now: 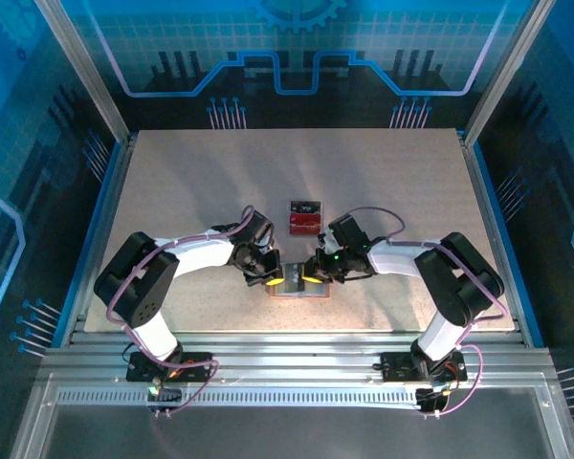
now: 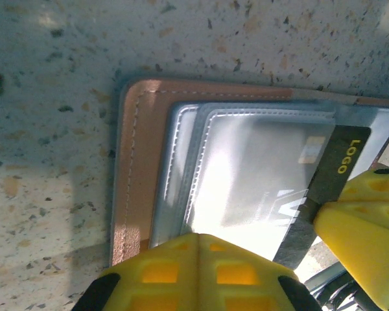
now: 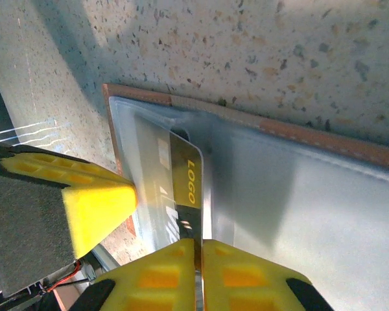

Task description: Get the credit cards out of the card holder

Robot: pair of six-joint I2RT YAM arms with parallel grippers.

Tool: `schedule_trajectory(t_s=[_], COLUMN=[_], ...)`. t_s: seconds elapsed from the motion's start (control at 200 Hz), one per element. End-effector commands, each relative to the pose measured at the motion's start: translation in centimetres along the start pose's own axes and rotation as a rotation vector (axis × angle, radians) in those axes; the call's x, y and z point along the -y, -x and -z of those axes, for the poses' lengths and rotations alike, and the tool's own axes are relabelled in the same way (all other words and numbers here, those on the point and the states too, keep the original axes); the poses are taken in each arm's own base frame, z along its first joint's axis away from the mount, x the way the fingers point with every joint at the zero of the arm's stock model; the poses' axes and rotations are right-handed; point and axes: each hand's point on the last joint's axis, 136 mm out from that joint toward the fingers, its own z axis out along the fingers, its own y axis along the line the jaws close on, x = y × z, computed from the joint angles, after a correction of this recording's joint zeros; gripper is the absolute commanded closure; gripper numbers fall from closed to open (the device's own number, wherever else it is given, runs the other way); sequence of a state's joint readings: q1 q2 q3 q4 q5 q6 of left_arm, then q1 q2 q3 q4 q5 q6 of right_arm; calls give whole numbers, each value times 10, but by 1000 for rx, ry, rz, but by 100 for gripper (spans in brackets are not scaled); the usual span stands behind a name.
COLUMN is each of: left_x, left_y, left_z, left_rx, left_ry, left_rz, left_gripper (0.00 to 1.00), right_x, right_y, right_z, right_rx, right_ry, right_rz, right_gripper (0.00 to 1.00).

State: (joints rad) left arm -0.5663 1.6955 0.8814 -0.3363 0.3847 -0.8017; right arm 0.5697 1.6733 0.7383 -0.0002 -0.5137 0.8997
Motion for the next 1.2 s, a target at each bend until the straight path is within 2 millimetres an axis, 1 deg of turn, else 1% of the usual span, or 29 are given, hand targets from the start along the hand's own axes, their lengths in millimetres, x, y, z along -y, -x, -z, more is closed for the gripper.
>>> schedule_trajectory(t_s=[0.0,0.295,0.49,0.68,0.845,0.915,1.066,1.196], left_x=[-13,-11,-10,-10,-10,-9,-9,-9], left_y=[-5,-4,-3,-2,-2,-2,-2,-2], left_z=[-3,-1,0,1,0,0,0,0], left_rx=[-20,-7,1,2,3,2,1,0], left_ry=[68,62,64,63,63,59,58,57], left_rz=[-4,-4,-6,-9,-5,-5,-4,-5], left_gripper=[99,99,99,99,99,99,99,99], right_x=[10,17,22,21,20,15,5,-1], right_y=[-3,-5,-3,-2,-2,-1,-4,-7], right_z=[10,31,39,42,43,42,31,28], right_rx=[-1,-14,-6,-4,0,2,-20,-23], right_ry=[-41,-169,-226,-241,-241,-218,-122,-87], right_rz=[-1,47,51,57,54,53,17,3], right_gripper=[91,91,91,91,91,91,84,83])
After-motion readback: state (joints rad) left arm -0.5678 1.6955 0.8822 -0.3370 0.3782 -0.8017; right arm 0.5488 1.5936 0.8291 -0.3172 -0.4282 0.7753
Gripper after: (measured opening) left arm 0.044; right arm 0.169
